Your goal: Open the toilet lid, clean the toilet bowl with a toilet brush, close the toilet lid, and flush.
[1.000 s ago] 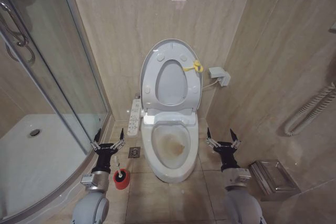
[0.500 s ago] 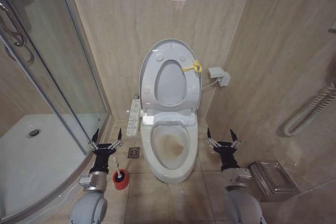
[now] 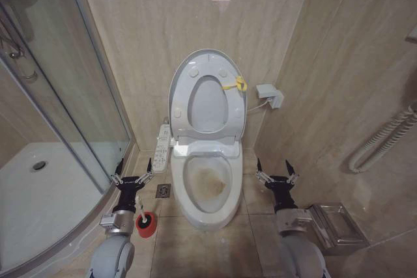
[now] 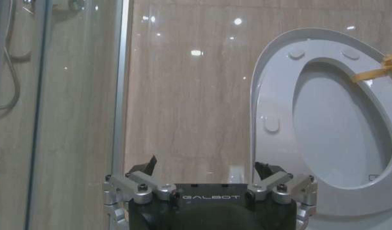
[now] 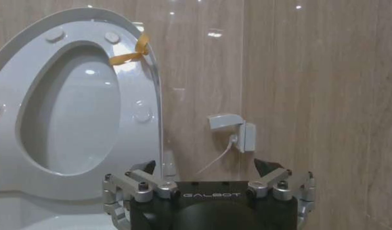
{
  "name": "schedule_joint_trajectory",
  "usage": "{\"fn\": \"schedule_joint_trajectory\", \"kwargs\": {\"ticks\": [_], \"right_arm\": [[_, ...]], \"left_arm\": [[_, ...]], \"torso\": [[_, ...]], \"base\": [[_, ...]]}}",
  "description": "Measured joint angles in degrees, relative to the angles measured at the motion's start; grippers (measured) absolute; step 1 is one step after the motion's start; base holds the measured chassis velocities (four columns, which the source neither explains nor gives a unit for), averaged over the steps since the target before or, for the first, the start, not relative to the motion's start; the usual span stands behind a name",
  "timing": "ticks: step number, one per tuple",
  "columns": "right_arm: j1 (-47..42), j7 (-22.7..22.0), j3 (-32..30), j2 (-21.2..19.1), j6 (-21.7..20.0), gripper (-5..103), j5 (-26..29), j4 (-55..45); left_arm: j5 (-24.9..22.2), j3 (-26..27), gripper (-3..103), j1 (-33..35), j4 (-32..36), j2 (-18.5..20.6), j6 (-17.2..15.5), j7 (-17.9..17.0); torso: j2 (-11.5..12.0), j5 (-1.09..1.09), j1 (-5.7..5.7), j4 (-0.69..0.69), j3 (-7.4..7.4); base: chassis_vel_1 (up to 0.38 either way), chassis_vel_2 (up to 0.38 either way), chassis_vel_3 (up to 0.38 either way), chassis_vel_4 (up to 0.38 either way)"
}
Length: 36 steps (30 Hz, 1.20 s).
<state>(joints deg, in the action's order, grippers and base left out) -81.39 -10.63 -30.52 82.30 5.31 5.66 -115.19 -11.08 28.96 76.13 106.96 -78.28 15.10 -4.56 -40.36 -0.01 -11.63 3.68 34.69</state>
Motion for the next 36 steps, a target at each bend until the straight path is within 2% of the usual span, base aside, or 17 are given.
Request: {"fn": "schedule_joint_trajectory", "kwargs": {"ticks": [18,23,33,34,36], "right_arm": [[0.00,0.00,0.01,0.01,0.00,100,0.00,0.00],[0.00,0.00,0.00,0.01,0.00,100,0.00,0.00],[-0.01,0.00,0.00,0.01,0.00,100,0.00,0.00],[0.00,0.00,0.00,0.01,0.00,100,0.00,-0.01],[0.00,0.00,0.00,0.01,0.00,100,0.00,-0.01]], "left_arm": [[1.04,-0.59,100,-0.79,-3.95,-0.47,0.17,-0.07],[2.28,-1.60,100,0.81,-8.19,0.06,2.37,-0.63],[2.08,-2.33,100,2.39,-16.78,-0.32,2.69,-3.55],[2.22,-2.53,97,2.34,-18.41,-0.51,2.82,-3.98],[2.31,-2.63,97,2.23,-19.62,-0.66,3.01,-4.26]], "torso": [[0.00,0.01,-0.02,0.00,0.01],[0.00,0.01,0.01,-0.01,0.00],[0.00,0.01,0.01,0.00,-0.01],[0.00,0.01,0.01,-0.01,-0.01],[0.00,0.01,0.01,0.00,-0.01]], "base": [[-0.028,0.023,0.023,-0.026],[0.000,0.000,0.000,0.000],[0.000,0.000,0.000,0.000],[0.000,0.000,0.000,0.000],[0.000,0.000,0.000,0.000]]}}
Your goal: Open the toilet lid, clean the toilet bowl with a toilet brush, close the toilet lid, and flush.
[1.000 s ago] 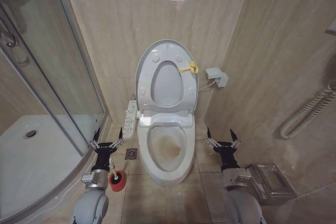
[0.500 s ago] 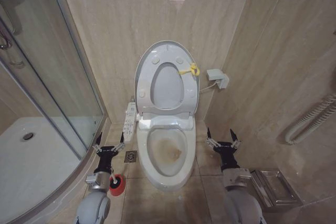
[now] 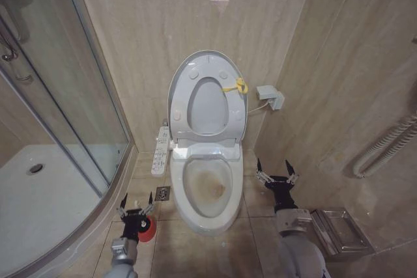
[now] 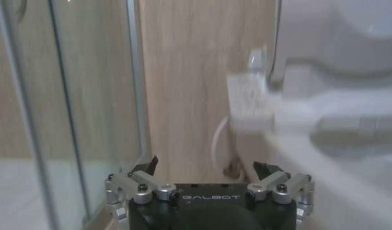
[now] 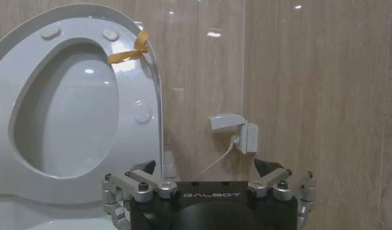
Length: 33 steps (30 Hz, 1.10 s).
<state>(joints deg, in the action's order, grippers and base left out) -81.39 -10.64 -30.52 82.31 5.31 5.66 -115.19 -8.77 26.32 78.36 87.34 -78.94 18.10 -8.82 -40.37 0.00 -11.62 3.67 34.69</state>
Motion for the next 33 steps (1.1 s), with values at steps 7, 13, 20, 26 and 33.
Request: {"fn": "schedule_joint_trajectory", "kwargs": {"ticks": [7,13,20,26,33], "right_arm": [[0.00,0.00,0.00,0.00,0.00,100,0.00,0.00],[0.00,0.00,0.00,0.00,0.00,100,0.00,0.00],[0.00,0.00,0.00,0.00,0.00,100,0.00,0.00],[0.00,0.00,0.00,0.00,0.00,100,0.00,0.00],[0.00,0.00,0.00,0.00,0.00,100,0.00,0.00]], "left_arm": [[0.01,0.24,100,-2.91,-11.71,-0.17,3.33,0.19],[-0.22,0.43,100,-5.67,-17.32,0.29,5.96,2.89],[0.15,-0.38,94,-10.41,-23.80,1.37,8.56,5.97],[0.92,-0.67,94,-13.30,-26.97,1.94,10.07,7.27],[1.07,-1.02,92,-14.29,-27.37,1.92,10.15,7.94]], "torso": [[0.00,0.00,0.00,-0.01,0.00],[0.00,0.00,0.00,0.00,0.00],[0.00,0.00,-0.01,0.00,0.00],[0.00,0.00,0.00,0.00,0.00],[0.00,0.00,-0.01,0.00,0.00]], "base": [[0.000,0.000,0.000,0.000],[0.000,0.000,0.000,0.000],[0.000,0.000,0.000,0.000],[0.000,0.000,0.000,0.000],[0.000,0.000,0.000,0.000]]}}
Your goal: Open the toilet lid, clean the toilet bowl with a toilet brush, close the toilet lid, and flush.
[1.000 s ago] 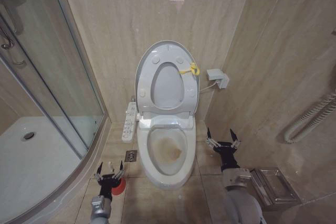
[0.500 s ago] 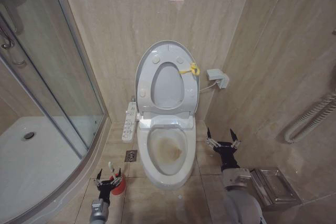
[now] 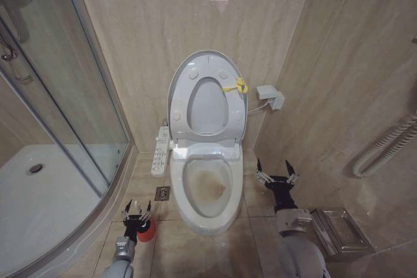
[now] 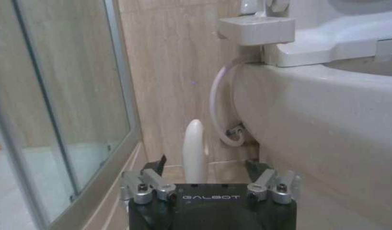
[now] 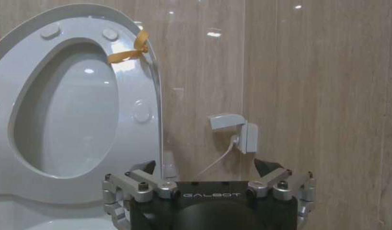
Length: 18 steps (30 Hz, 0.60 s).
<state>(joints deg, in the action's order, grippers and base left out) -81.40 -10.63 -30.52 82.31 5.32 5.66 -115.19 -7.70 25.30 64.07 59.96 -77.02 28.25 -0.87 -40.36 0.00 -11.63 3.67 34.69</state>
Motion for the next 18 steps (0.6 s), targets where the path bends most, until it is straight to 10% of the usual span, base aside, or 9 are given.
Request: {"fn": "schedule_joint_trajectory", "kwargs": {"ticks": [2,3,9,10,17,18], "right_arm": [[0.00,0.00,0.00,0.00,0.00,100,0.00,0.00],[0.00,0.00,0.00,0.00,0.00,100,0.00,0.00],[0.00,0.00,0.00,0.00,0.00,100,0.00,0.00],[0.00,0.00,0.00,0.00,0.00,100,0.00,0.00],[0.00,0.00,0.00,0.00,0.00,100,0.00,0.00],[0.00,0.00,0.00,0.00,0.00,100,0.00,0.00]], "left_arm": [[0.07,-0.02,92,-0.06,-0.34,-0.23,0.02,0.40],[0.07,-0.02,68,-0.06,-0.49,-0.30,0.07,0.49],[0.31,0.29,68,0.08,-1.37,-0.51,1.06,0.92],[0.32,0.41,41,0.08,-1.54,-0.51,1.40,1.13],[0.32,0.84,41,-0.10,-1.84,-0.34,1.97,1.50],[0.32,0.92,20,-0.05,-1.65,-0.34,2.06,1.53]], "torso": [[0.00,0.00,0.00,0.00,0.00],[0.00,0.00,0.00,0.00,0.00],[0.00,0.00,0.00,-0.01,0.00],[0.00,0.00,0.00,-0.01,0.00],[0.00,0.00,0.00,0.00,0.00],[0.00,0.00,0.00,0.00,0.00]], "base": [[0.000,0.000,0.000,0.000],[0.000,0.000,0.000,0.000],[0.000,0.000,0.000,0.000],[0.000,0.000,0.000,0.000],[0.000,0.000,0.000,0.000],[0.000,0.000,0.000,0.000]]}}
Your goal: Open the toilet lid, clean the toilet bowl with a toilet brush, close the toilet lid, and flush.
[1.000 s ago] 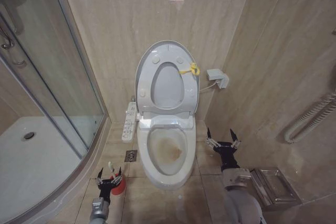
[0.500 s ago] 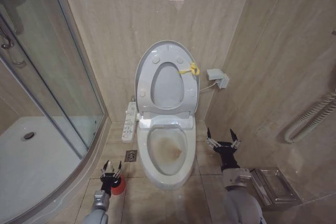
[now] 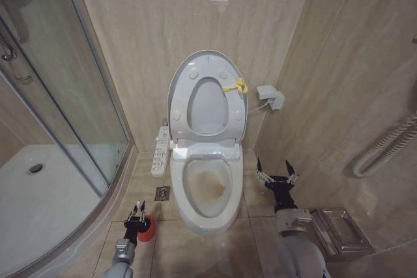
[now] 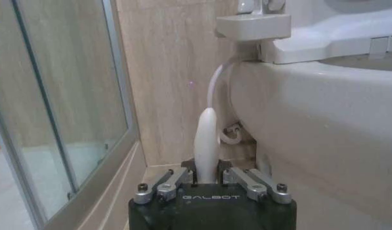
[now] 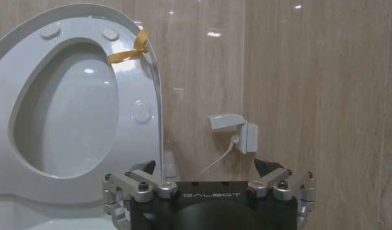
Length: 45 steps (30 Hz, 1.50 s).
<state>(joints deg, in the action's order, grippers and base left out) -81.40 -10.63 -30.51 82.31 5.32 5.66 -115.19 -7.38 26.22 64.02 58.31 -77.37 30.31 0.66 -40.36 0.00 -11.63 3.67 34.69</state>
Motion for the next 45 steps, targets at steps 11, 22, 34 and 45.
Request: {"fn": "schedule_joint_trajectory", "kwargs": {"ticks": [11,22,34,45], "right_arm": [[0.00,0.00,0.00,0.00,0.00,100,0.00,0.00],[0.00,0.00,0.00,0.00,0.00,100,0.00,0.00],[0.00,0.00,0.00,0.00,0.00,100,0.00,0.00],[0.00,-0.01,-0.01,0.00,0.00,100,0.00,0.00]], "left_arm": [[-0.01,0.33,20,3.20,5.59,-0.97,0.06,-0.16],[4.04,2.74,20,11.42,21.51,-0.25,-0.87,-2.24],[2.43,3.12,20,23.85,50.86,1.52,-5.24,-3.91],[-0.52,-0.01,20,27.09,69.26,3.12,-14.24,-5.27]], "torso": [[0.00,0.00,0.00,0.01,0.00],[0.00,0.00,0.00,0.01,0.00],[-0.01,-0.02,0.01,0.00,-0.01],[0.00,-0.01,0.01,0.00,-0.01]], "base": [[0.000,0.000,0.000,0.000],[0.000,0.000,0.000,0.000],[0.000,0.000,0.000,0.000],[0.000,0.000,0.000,0.000]]}}
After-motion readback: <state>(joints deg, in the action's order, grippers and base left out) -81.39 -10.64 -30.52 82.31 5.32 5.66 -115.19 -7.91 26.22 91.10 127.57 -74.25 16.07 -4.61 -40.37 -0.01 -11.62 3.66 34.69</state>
